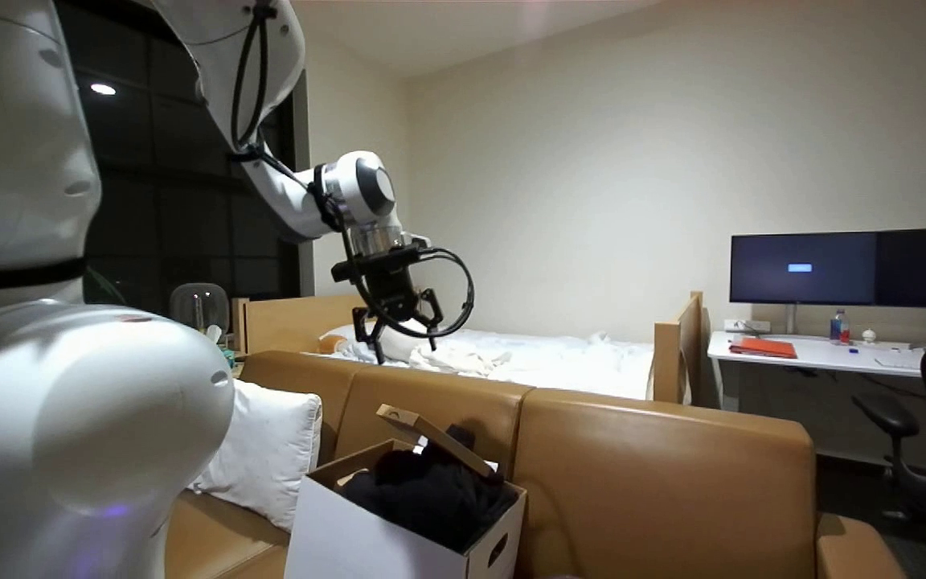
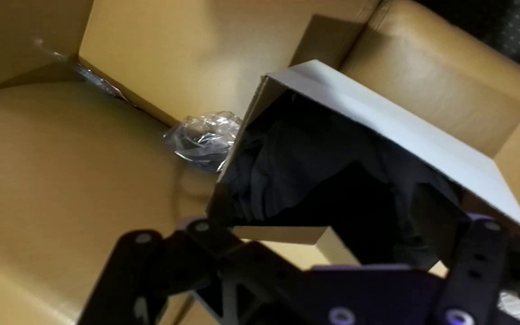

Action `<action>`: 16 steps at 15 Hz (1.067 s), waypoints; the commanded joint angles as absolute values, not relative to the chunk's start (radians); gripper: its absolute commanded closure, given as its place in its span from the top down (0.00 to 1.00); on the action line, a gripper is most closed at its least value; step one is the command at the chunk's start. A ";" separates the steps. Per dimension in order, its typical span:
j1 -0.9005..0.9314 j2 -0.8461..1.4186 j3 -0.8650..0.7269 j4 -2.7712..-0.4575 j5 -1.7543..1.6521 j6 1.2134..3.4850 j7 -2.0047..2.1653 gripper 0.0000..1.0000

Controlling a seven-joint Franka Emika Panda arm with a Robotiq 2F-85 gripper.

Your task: Pick up the book and black cloth from the box and put them on the sofa

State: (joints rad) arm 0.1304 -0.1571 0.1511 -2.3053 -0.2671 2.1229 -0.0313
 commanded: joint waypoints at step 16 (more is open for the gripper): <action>0.276 -0.004 0.274 -2.408 -0.562 2.344 -0.032 1.00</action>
State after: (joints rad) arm 0.2765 -0.0031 0.2727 -2.4084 -0.5640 2.3464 -0.0296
